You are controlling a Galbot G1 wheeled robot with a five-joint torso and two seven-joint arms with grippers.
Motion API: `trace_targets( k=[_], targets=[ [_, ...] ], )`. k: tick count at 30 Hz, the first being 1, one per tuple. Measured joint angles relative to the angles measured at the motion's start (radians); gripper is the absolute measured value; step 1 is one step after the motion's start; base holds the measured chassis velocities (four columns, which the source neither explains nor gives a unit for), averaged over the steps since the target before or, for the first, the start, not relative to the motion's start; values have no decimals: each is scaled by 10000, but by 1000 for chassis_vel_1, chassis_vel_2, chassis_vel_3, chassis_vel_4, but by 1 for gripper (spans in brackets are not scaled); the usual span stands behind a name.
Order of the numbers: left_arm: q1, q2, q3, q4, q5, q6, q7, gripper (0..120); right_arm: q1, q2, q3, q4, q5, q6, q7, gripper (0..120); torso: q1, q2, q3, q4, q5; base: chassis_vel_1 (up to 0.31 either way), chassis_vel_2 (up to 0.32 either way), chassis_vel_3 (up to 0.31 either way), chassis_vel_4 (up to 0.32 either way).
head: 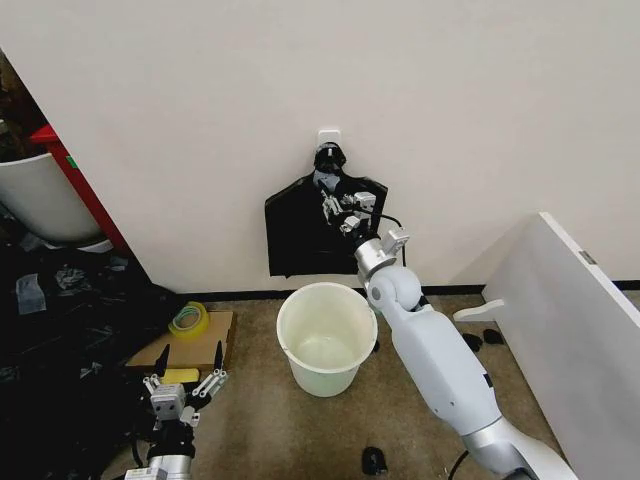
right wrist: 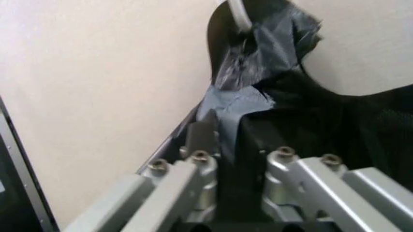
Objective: Place the garbage bag over the trash bin.
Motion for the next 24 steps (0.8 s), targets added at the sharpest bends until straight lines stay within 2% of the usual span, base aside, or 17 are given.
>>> trace_targets(
  k=[1, 11, 13, 24],
  targets=[
    [-6, 13, 12, -13, 2, -2, 2, 100, -12, -2, -27, 5, -44, 5, 7, 1, 0, 0, 0, 0, 0, 0, 0, 0, 0],
    [-57, 59, 18, 0, -36, -3, 5, 100, -643, -419, -58, 579, -163, 31, 105, 0, 0, 0, 0, 1, 1, 0, 0, 0, 0],
    [-134, 64, 49, 64, -67, -3, 3, 100, -1343, -808, -102, 1170, -307, 32, 185, 0, 0, 0, 0, -2, 1, 0, 0, 0, 0],
    [-373, 39, 216, 235, -87, 48, -5, 100, -3495, -1674, -43, 2386, -1724, 463, 265, 0, -1, 0, -1, 0, 2, 0, 0, 0, 0]
  ],
)
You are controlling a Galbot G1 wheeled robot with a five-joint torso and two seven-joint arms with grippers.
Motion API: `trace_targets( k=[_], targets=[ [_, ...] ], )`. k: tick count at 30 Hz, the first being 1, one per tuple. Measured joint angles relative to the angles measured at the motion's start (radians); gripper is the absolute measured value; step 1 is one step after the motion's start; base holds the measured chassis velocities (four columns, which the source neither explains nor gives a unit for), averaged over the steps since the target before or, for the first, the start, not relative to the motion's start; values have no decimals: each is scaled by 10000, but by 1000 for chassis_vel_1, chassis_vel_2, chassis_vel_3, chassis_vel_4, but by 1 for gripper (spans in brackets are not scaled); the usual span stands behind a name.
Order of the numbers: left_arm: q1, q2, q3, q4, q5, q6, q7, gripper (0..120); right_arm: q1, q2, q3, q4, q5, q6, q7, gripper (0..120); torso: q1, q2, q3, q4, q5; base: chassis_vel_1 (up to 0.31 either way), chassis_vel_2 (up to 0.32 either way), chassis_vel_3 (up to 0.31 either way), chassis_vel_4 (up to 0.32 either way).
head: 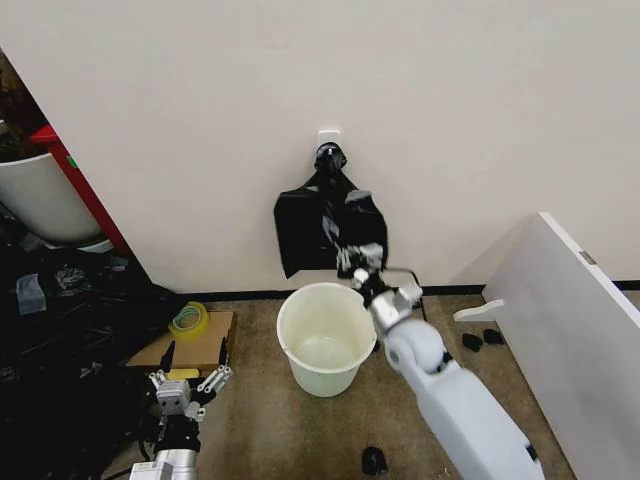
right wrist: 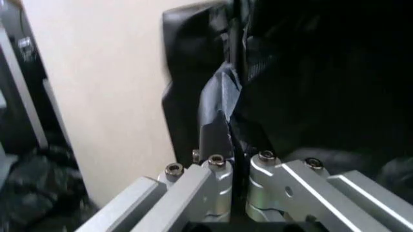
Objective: Place the garbage bag over the trash bin.
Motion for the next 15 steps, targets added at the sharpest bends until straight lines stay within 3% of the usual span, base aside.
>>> trace_targets(
  k=[15],
  targets=[
    [-107, 3, 110, 95, 63, 26, -7, 100, -2994, -697, -85, 1972, -1615, 661, -204, 0, 0, 1, 0, 0, -2, 0, 0, 0, 0]
  ],
)
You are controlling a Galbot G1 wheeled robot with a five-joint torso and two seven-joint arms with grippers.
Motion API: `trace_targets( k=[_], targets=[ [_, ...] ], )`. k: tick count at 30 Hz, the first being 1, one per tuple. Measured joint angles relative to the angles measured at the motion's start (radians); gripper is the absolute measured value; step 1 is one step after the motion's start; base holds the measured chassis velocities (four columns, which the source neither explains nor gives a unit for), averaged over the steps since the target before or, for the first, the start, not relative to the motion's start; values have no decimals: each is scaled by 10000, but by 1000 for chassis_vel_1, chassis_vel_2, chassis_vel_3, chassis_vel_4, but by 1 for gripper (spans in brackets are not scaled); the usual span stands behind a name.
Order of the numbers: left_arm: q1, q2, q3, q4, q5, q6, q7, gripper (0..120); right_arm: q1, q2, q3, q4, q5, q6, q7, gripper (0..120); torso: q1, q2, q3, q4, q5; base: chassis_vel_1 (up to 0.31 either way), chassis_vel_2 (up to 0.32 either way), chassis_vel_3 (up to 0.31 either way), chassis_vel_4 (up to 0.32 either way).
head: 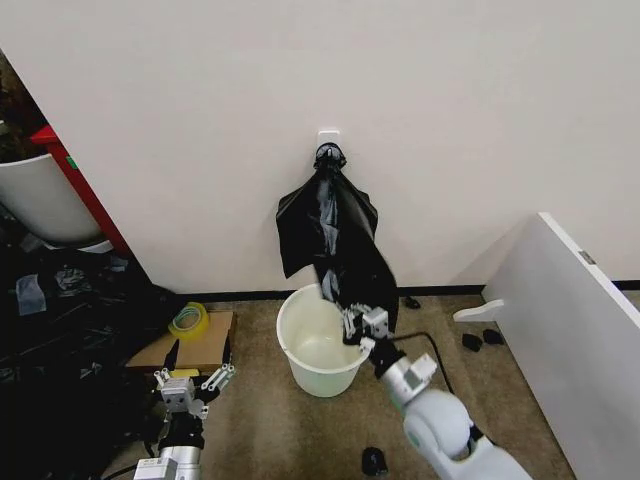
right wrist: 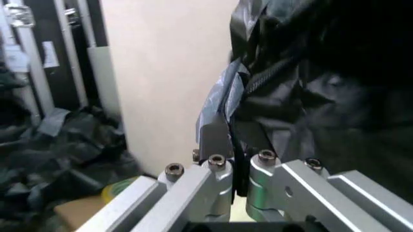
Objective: Place the garbage bag over the trash bin.
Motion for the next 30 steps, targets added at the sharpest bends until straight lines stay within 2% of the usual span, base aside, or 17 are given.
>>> trace_targets(
  k=[8, 30],
  targets=[
    [68, -3, -19, -39, 37, 9, -4, 100, -879, -123, -395, 307, -983, 447, -232, 0, 0, 0, 0, 0, 0, 0, 0, 0, 0],
    [147, 70, -75, -127, 54, 43, -29, 100, -1522, -816, -411, 330, -2639, 1708, -520, 0, 1, 0, 1, 0, 0, 0, 0, 0, 0]
  ],
)
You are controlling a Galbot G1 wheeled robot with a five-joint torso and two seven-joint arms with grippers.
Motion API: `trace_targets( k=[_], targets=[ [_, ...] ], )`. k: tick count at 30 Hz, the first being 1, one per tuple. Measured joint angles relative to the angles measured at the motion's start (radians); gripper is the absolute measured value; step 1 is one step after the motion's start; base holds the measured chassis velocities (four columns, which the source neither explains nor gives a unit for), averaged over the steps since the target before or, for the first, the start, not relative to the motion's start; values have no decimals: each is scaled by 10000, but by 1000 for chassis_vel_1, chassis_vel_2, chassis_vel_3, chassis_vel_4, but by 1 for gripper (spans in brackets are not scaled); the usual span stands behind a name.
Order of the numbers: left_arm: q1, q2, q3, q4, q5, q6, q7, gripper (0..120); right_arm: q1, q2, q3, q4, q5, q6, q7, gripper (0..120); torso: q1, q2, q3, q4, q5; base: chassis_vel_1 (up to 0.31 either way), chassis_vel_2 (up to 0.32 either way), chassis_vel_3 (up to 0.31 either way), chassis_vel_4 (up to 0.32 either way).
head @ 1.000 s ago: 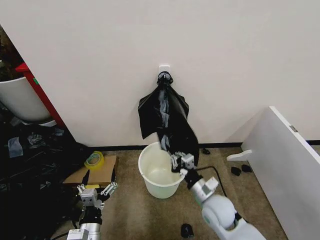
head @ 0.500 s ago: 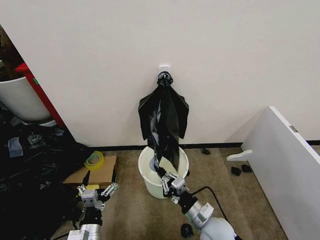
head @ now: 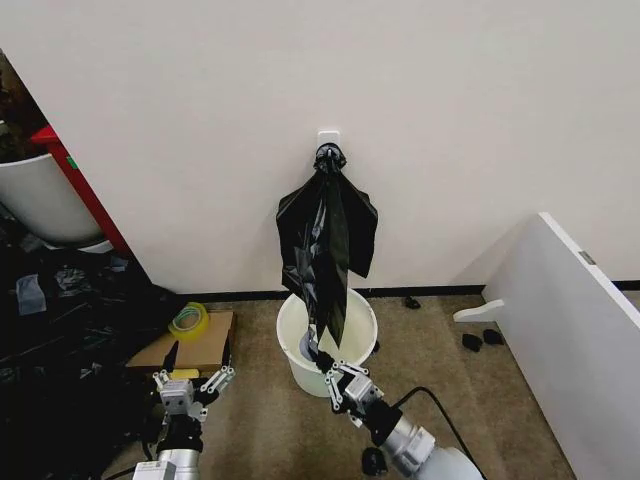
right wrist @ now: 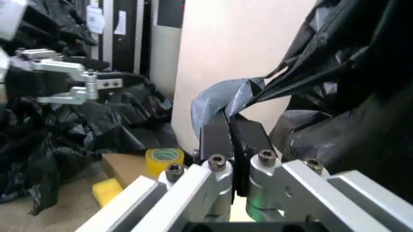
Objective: Place the garbage bag over the trash bin.
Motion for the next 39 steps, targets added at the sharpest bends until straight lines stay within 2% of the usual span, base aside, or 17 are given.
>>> trace_targets(
  k=[11, 31, 34, 39],
  targets=[
    [-35, -13, 20, 4, -3, 35, -7, 100, -186, -69, 59, 12, -511, 418, -168, 0, 0, 0, 0, 0, 0, 0, 0, 0, 0],
    [-86, -81, 20, 90, -18, 31, -16, 100, 47, -313, 85, -244, -571, 604, -519, 0, 1, 0, 0, 0, 0, 0, 0, 0, 0],
    [-89, -82, 26, 94, -18, 31, -16, 100, 110, -258, 50, -249, -512, 522, -336, 0, 1, 0, 0, 0, -1, 0, 0, 0, 0],
    [-132, -56, 81, 70, -23, 66, -17, 100, 375, 92, 58, -58, -61, -233, 561, 0, 1, 0, 0, 0, -1, 0, 0, 0, 0]
  ],
)
